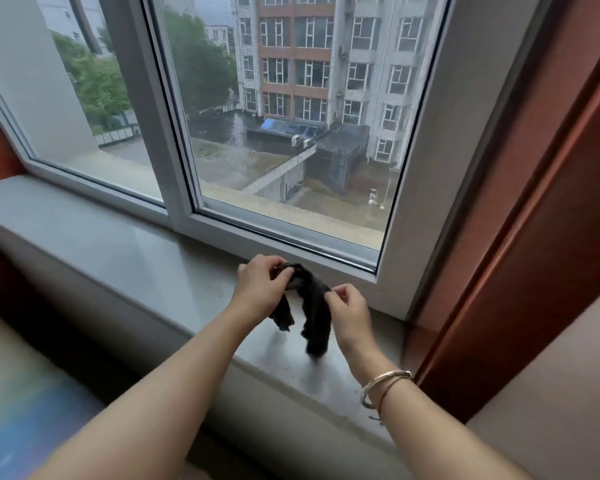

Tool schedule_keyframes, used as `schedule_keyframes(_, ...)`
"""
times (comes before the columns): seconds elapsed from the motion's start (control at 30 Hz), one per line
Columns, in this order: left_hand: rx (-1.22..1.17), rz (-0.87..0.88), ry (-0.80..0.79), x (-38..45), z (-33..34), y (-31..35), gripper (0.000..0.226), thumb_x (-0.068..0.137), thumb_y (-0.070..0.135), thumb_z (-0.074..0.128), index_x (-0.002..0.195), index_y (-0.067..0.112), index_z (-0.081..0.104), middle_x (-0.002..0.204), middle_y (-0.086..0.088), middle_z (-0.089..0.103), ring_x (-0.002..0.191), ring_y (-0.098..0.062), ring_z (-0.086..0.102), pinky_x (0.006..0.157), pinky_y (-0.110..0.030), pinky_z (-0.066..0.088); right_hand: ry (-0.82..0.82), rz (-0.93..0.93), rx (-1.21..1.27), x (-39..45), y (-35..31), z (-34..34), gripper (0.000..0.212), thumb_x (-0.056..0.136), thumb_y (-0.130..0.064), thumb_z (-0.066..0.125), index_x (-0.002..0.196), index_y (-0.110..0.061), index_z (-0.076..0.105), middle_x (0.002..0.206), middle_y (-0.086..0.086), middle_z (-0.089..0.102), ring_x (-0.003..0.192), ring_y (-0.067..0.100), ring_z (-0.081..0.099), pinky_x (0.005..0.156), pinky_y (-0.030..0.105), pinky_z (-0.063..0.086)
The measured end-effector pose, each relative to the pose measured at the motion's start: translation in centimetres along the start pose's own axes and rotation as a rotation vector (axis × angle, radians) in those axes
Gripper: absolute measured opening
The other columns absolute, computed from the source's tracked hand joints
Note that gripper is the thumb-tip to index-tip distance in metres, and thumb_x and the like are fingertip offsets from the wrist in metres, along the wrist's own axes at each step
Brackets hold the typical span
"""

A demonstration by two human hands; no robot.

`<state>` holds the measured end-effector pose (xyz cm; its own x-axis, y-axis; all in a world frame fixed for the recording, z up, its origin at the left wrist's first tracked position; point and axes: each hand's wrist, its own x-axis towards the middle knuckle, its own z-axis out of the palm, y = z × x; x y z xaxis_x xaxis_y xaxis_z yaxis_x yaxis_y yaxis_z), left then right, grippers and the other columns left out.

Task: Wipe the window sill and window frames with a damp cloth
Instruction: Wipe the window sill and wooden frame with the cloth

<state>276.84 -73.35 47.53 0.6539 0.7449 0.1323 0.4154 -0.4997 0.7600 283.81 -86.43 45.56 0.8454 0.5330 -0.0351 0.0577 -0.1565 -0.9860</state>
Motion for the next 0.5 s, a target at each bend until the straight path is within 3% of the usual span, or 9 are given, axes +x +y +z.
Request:
schedule_keyframes(0.07, 0.188, 0.003, 0.067, -0.1, -0.4, -0.2, 0.013, 0.091, 0.032, 0.057, 0.099, 0.024, 0.065, 0.102, 0.002, 0.044, 0.099, -0.020, 0.034, 0.088, -0.027, 0.034, -0.004, 0.082, 0.112, 0.3, -0.4, 0.2, 0.012, 0.093, -0.016, 0.048, 0.082, -0.011, 0.053, 0.076, 0.004, 0.051, 0.071, 0.016, 0.046, 0.062, 0.028, 0.038)
schedule_keyframes(0.13, 0.147, -0.058, 0.063, -0.2, 0.0, -0.7, 0.014, 0.090, 0.032, 0.059, 0.095, 0.019, 0.062, 0.100, -0.001, 0.050, 0.094, -0.020, 0.047, 0.081, -0.027, 0.040, 0.005, 0.186, 0.284, 0.8, -0.7, 0.7, 0.014, 0.095, -0.016, 0.047, 0.088, -0.009, 0.056, 0.084, 0.010, 0.055, 0.079, 0.021, 0.051, 0.069, 0.033, 0.042)
schedule_keyframes(0.23, -0.325, -0.360, -0.179, -1.6, 0.8, -0.1, 0.036, 0.092, 0.043, 0.054, 0.094, 0.008, 0.062, 0.083, -0.008, 0.066, 0.074, -0.020, 0.064, 0.074, -0.034, 0.055, -0.045, 0.292, 0.491, 1.2, -0.7, 0.9, 0.024, 0.095, -0.021, 0.052, 0.104, 0.000, 0.062, 0.099, 0.019, 0.066, 0.091, 0.030, 0.062, 0.085, 0.042, 0.050)
schedule_keyframes(0.3, -0.602, -0.534, -0.371, -2.4, 1.0, 0.2, 0.048, 0.096, 0.048, 0.044, 0.100, 0.004, 0.065, 0.086, -0.010, 0.070, 0.078, -0.021, 0.067, 0.076, -0.033, 0.053, -0.153, 0.291, 0.540, 1.3, -0.8, 0.9, 0.033, 0.090, -0.027, 0.061, 0.109, 0.000, 0.062, 0.102, 0.018, 0.068, 0.093, 0.029, 0.065, 0.091, 0.043, 0.051)
schedule_keyframes(0.4, -1.018, -0.551, -0.409, -2.5, 1.2, -0.6, 0.036, 0.098, 0.033, 0.049, 0.109, 0.003, 0.064, 0.083, -0.010, 0.068, 0.074, -0.021, 0.064, 0.071, -0.031, 0.051, -0.201, 0.184, 0.280, 0.8, -0.6, 1.2, 0.027, 0.088, -0.020, 0.065, 0.108, -0.002, 0.062, 0.100, 0.015, 0.070, 0.092, 0.026, 0.068, 0.088, 0.038, 0.054)
schedule_keyframes(0.47, -1.142, -0.532, -0.279, -1.8, 0.9, -1.2, 0.019, 0.093, 0.013, 0.056, 0.110, 0.005, 0.059, 0.081, -0.010, 0.066, 0.068, -0.019, 0.062, 0.062, -0.027, 0.053, -0.105, 0.082, 0.033, 0.8, -0.5, 1.5, 0.020, 0.093, -0.023, 0.059, 0.091, -0.004, 0.066, 0.082, 0.007, 0.069, 0.077, 0.020, 0.066, 0.073, 0.033, 0.053)
schedule_keyframes(0.5, -1.131, -0.528, -0.217, -1.5, 0.7, -1.3, 0.015, 0.092, 0.007, 0.057, 0.107, 0.005, 0.058, 0.082, -0.010, 0.066, 0.069, -0.020, 0.063, 0.061, -0.027, 0.055, -0.039, 0.057, -0.045, 0.8, -0.3, 1.5, 0.028, 0.095, -0.026, 0.054, 0.076, -0.006, 0.061, 0.068, 0.002, 0.060, 0.064, 0.017, 0.056, 0.063, 0.032, 0.046)
